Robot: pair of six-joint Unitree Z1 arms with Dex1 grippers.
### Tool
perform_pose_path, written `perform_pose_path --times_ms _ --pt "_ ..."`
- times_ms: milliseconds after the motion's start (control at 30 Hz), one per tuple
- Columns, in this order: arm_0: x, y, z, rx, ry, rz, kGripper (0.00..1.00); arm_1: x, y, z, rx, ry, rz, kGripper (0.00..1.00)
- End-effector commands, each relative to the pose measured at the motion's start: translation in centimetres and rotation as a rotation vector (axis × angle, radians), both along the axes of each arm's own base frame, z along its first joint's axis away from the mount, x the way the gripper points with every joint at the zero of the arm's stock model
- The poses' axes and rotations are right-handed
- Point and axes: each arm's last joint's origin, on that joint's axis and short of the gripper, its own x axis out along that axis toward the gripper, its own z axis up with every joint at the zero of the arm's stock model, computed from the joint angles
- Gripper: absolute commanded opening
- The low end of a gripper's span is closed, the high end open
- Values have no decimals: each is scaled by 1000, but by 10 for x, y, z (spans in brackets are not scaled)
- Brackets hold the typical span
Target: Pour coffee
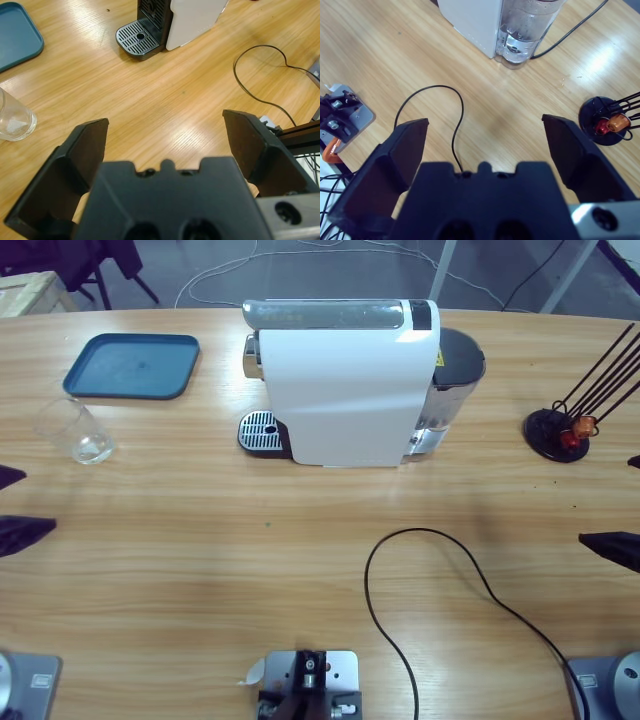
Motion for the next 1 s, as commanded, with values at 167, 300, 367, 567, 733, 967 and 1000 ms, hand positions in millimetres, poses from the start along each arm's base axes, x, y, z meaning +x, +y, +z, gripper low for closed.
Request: perform_pose_path --times_ms 167,300,367,567,733,967,1000 --pt "-1 -2 -6 -3 7 -37 1000 -5 -3 -5 1 -5 19 1000" --pt "8 -8 5 -8 8 -22 1000 -3 -1 -5 -8 1 17 1000" --pt "21 -19 22 -17 5 -19 1000 -2 0 -5 -8 2 17 1000" --pt "87 -63 69 -129 131 110 1000 -3 -1 -5 -8 1 17 1000" --pt "139 -100 73 -306 370 163 1000 -3 -1 -5 -7 1 17 1000" --pt "186 -133 56 -405 448 240 1000 -5 -4 -5 4 -9 18 1000" --pt "190 -135 53 -404 451 243 1000 -5 -3 -5 2 -7 18 1000"
